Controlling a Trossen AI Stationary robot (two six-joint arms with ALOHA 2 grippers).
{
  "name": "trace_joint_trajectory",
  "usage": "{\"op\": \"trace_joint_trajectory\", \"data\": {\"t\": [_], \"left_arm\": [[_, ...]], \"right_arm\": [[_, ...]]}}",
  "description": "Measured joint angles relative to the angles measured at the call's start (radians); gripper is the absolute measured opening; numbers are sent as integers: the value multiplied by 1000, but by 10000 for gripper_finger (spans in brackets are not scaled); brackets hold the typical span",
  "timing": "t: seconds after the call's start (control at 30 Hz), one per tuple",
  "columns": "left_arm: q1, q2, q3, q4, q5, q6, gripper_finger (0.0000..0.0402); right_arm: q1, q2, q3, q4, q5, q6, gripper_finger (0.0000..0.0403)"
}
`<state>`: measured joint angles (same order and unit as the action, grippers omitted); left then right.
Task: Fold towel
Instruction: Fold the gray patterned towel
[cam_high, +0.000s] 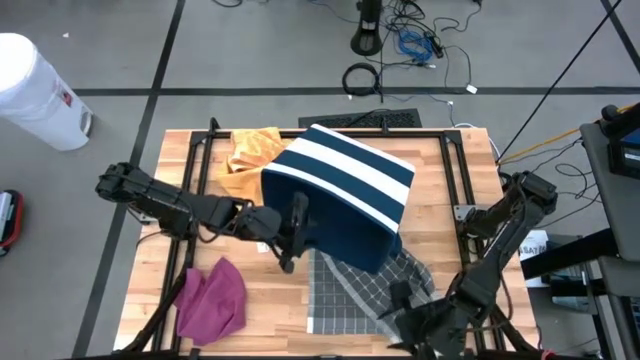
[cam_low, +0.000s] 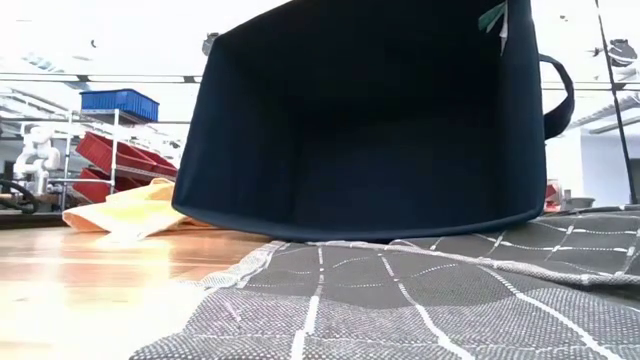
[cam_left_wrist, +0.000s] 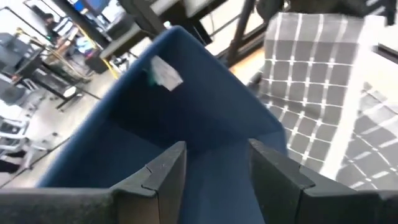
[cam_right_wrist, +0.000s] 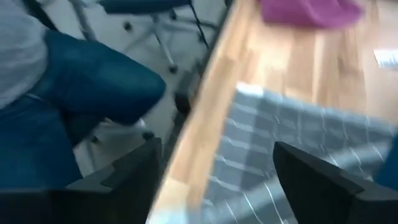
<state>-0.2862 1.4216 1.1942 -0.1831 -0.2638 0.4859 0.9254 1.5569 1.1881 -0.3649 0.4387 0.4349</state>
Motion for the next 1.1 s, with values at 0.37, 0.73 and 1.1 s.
{"op": "trace_joint_trajectory", "data": {"t": [0.37,0.73,1.1], "left_arm": [[-39,0,-1,-279,-1,-92,174],[-78,11,-2,-505,-7,-167,174],[-76,110,-3,-544,-7,-186,174]], "right_arm": [[-120,-11,0,-170,71,-250,269],[-260,-5,0,-414,-27,-381,242],[-277,47,0,-748,39,-402,242]]}}
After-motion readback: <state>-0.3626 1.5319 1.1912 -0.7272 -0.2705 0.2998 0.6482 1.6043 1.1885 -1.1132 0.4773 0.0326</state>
